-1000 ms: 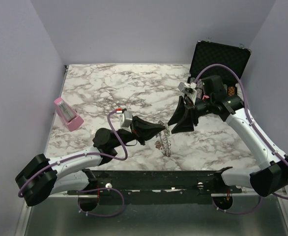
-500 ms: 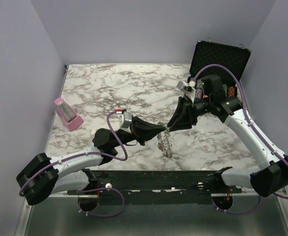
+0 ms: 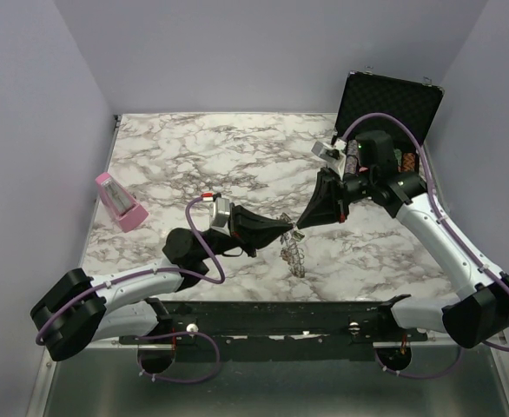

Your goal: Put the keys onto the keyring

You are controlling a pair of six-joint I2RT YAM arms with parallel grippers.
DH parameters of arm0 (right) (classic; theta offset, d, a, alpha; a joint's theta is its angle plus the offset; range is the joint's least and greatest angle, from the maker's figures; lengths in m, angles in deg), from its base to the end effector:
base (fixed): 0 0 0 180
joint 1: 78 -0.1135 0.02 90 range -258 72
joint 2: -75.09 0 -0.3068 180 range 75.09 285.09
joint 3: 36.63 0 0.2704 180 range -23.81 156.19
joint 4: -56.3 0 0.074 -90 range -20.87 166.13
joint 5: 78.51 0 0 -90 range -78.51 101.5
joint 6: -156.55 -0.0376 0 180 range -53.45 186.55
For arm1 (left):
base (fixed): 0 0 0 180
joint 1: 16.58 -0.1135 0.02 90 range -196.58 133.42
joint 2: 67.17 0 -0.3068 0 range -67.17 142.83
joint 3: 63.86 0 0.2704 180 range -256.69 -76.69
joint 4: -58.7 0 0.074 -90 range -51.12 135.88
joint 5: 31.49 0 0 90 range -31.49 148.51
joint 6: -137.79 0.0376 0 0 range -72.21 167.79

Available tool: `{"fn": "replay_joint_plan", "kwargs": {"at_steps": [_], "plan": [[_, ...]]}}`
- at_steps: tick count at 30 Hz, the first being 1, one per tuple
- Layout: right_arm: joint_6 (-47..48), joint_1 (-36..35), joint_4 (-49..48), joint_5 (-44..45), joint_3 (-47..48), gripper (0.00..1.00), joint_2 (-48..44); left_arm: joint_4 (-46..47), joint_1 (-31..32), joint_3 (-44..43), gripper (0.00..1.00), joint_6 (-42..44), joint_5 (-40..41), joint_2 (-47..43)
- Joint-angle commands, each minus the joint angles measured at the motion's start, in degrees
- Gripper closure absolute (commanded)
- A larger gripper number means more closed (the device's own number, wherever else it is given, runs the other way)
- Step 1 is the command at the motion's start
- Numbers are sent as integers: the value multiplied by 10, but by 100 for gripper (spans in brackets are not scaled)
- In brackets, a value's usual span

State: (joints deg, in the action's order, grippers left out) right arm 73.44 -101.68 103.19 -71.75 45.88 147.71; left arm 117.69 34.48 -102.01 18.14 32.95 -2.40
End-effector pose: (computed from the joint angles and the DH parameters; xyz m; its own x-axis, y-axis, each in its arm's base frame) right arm 0.2207 0.1376 0.4055 -0.4544 -0.2147 -0.8646 -0.8341 -0.2382 0.4975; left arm 0.1270 -0.1830 0.3277 -0.1680 -0.5022 -0.8483 0.9753 0.0404 -0.2171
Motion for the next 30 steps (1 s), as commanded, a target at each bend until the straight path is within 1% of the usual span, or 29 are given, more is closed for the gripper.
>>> {"fn": "replay_joint_plan", "kwargs": {"at_steps": [1,7,15,18,20,22,26,30], "plan": [[-67,-4,-58,-31,-20,99,-5,54,-4,-5,100,-1,-16,-9],[-176,-5,-164,-48,-62,99,-10,75,-12,-5,100,-7,-34,-11],[-222,-16,-217,-45,-88,95,-13,134,-15,-25,100,-40,-47,31],[-223,-17,-218,-45,-86,91,-19,136,-15,-25,100,-39,-46,33],[-222,-16,-218,-44,-81,81,-22,127,-15,-21,100,-36,-48,26],[-222,-10,-218,-50,-73,75,-26,113,-16,-13,100,-30,-46,14],[-217,4,-213,-58,-56,71,-25,82,-18,4,100,-19,-44,-14],[-150,4,-138,-45,-22,64,-15,64,-18,11,100,-19,-46,-24]]}}
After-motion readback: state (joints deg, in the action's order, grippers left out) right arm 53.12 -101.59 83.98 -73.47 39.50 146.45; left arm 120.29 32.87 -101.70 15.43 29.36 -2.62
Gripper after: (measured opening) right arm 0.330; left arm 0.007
